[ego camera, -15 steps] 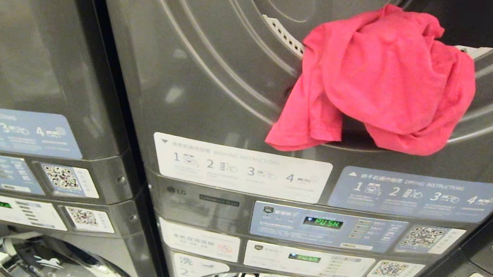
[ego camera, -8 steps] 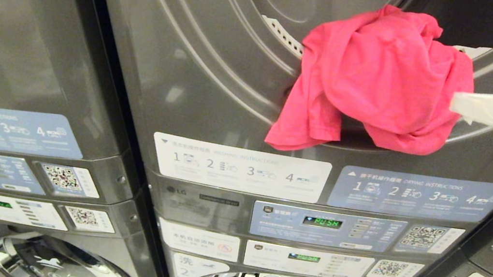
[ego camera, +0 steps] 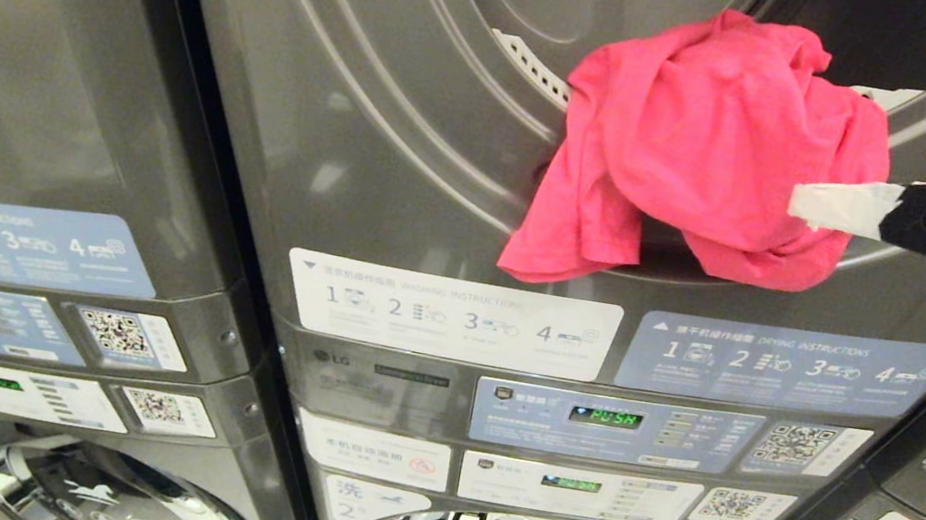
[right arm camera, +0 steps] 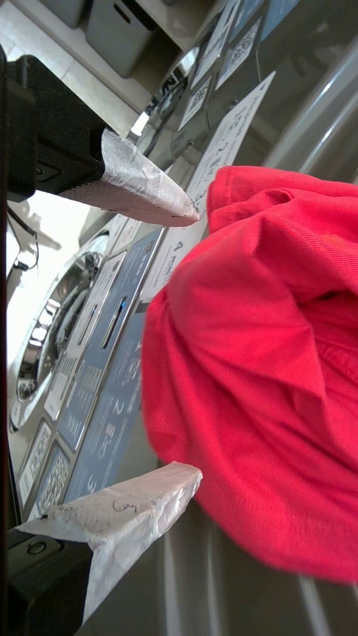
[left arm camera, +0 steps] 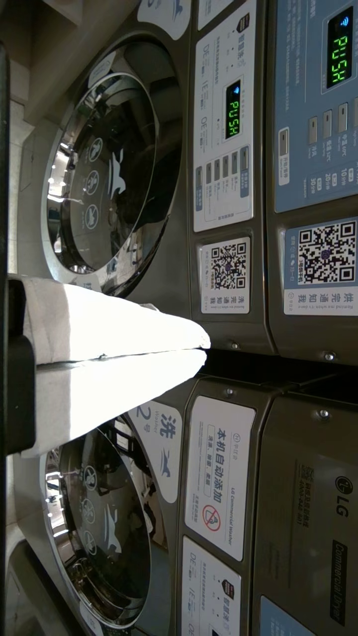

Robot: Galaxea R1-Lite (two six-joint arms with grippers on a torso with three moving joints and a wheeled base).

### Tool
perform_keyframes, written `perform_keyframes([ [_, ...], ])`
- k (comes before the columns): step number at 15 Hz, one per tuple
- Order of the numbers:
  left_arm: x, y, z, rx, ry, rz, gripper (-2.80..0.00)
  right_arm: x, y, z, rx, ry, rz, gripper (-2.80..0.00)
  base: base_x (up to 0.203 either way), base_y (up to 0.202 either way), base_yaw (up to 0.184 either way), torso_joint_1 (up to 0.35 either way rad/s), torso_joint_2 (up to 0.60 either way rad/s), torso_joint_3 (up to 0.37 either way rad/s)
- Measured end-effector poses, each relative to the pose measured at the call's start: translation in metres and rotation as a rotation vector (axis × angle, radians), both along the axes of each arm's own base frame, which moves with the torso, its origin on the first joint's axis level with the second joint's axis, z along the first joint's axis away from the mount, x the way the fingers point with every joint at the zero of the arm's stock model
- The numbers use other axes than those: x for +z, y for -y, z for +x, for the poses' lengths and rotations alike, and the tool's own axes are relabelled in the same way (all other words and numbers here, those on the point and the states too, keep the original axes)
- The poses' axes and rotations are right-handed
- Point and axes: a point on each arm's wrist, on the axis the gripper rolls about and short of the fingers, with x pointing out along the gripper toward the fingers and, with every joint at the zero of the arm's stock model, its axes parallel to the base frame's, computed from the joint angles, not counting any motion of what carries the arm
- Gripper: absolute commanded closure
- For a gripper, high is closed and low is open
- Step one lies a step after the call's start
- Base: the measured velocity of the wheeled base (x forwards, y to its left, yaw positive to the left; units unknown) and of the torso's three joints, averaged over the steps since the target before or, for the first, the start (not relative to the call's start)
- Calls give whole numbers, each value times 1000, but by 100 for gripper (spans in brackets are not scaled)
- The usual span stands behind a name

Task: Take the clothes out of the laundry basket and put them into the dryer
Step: Put the clothes in the dryer

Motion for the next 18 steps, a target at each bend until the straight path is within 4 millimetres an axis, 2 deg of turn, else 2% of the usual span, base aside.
perform_keyframes([
  [8, 0, 0, 0, 0, 0, 0, 0, 4, -51, 35, -106, -42, 51, -280, 0, 0, 0, 0, 0, 0],
  [11, 0, 0, 0, 0, 0, 0, 0, -3, -70, 43, -180, -40, 12, -280, 0, 0, 0, 0, 0, 0],
  [16, 0, 0, 0, 0, 0, 0, 0, -11, -86, 55, -213, -52, -10, -280, 0, 0, 0, 0, 0, 0],
  [17, 0, 0, 0, 0, 0, 0, 0, -11, -89, 57, -227, -50, -7, 0, 0, 0, 0, 0, 0, 0],
  [18, 0, 0, 0, 0, 0, 0, 0, -11, -91, 59, -245, -48, -4, 0, 0, 0, 0, 0, 0, 0],
])
